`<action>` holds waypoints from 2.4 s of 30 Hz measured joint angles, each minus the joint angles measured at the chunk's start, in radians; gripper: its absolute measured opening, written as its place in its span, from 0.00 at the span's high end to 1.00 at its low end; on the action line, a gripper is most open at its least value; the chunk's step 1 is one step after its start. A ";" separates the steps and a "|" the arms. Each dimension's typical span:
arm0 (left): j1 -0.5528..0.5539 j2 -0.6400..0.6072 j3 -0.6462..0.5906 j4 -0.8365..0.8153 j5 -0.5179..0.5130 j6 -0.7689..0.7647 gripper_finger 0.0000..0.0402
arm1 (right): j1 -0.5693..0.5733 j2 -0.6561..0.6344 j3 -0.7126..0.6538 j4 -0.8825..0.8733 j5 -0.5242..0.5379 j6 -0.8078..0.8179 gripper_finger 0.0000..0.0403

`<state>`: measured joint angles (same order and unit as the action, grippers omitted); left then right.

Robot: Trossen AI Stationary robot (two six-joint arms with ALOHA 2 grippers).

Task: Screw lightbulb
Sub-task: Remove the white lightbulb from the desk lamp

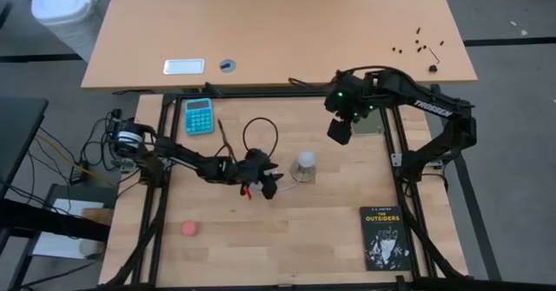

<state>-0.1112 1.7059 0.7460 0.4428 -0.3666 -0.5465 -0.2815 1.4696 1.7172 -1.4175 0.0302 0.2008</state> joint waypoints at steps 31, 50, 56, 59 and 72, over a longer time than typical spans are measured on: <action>0.040 0.412 0.413 0.058 -0.154 0.246 0.36 | 0.039 -0.089 -0.257 0.189 -0.096 -0.070 0.37; 0.046 0.412 0.413 0.026 -0.140 0.223 0.53 | 0.050 -0.138 -0.422 0.341 -0.183 -0.062 0.37; 0.046 0.412 0.413 0.025 -0.138 0.221 0.54 | 0.036 -0.138 -0.422 0.346 -0.189 -0.062 0.37; 0.046 0.412 0.413 0.025 -0.137 0.221 0.54 | 0.036 -0.138 -0.422 0.346 -0.197 -0.063 0.37; 0.046 0.412 0.413 0.024 -0.136 0.216 0.55 | 0.004 -0.130 -0.471 0.356 -0.274 0.048 0.28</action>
<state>-0.0652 2.1174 1.1591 0.4671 -0.5022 -0.3301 -0.2771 1.3396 1.2462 -1.0616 -0.2435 0.2487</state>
